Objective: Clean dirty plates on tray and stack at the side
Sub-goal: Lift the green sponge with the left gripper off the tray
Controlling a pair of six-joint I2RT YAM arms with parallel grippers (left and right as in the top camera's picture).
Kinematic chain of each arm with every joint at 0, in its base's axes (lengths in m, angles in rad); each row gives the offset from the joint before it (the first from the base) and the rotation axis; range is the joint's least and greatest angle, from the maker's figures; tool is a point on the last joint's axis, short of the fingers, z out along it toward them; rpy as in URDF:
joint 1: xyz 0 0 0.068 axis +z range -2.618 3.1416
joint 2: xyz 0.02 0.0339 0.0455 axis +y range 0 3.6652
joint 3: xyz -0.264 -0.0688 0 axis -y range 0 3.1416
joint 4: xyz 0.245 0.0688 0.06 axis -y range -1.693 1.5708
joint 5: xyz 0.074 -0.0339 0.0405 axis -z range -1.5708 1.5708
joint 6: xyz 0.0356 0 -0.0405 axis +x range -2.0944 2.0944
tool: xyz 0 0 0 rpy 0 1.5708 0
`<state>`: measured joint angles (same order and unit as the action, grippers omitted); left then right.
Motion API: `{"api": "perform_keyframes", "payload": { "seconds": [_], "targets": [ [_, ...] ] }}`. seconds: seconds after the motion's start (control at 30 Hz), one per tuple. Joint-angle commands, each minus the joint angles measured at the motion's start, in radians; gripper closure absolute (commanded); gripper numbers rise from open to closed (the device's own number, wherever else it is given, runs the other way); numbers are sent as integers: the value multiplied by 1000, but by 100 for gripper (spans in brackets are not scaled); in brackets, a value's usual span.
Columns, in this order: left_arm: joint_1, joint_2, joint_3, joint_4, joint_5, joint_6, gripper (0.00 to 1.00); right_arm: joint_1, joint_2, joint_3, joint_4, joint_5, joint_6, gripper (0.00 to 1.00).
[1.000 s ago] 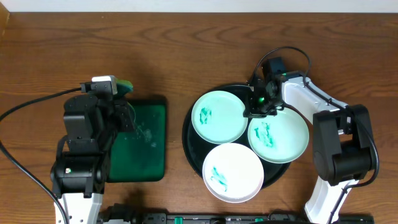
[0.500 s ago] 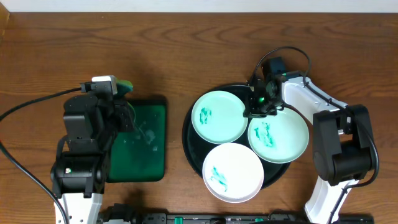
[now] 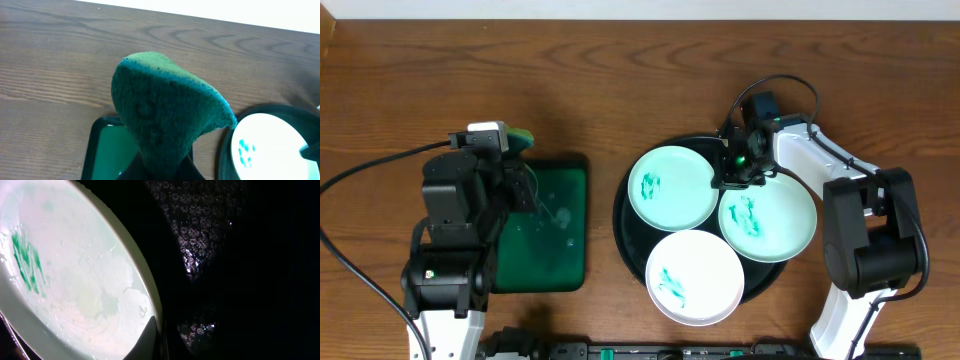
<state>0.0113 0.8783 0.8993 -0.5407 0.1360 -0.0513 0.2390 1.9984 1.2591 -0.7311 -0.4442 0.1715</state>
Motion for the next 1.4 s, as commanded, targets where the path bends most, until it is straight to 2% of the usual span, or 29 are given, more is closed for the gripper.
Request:
{"api": "perform_keyframes", "payload": {
  "seconds": [0.0,0.53,0.7,0.83,1.0,1.37],
  "targets": [
    [3,-3,30,12,2,11,93,9,14,-4,6,0,-15,99],
    [3,14,29,-21,-12,6,93,8,14,-4,6,7,-15,99],
    [3,156,15,-145,-209,-130,93,8,14,-4,6,10,-15,99],
    [3,333,15,-230,-221,-307,93,9,14,-4,6,10,-15,99],
    [3,462,16,-247,-163,-314,93,9,14,-4,2,10,-15,99],
    [3,387,19,-292,-144,-323,93,9,14,-4,5,10,-15,99]
  ]
}}
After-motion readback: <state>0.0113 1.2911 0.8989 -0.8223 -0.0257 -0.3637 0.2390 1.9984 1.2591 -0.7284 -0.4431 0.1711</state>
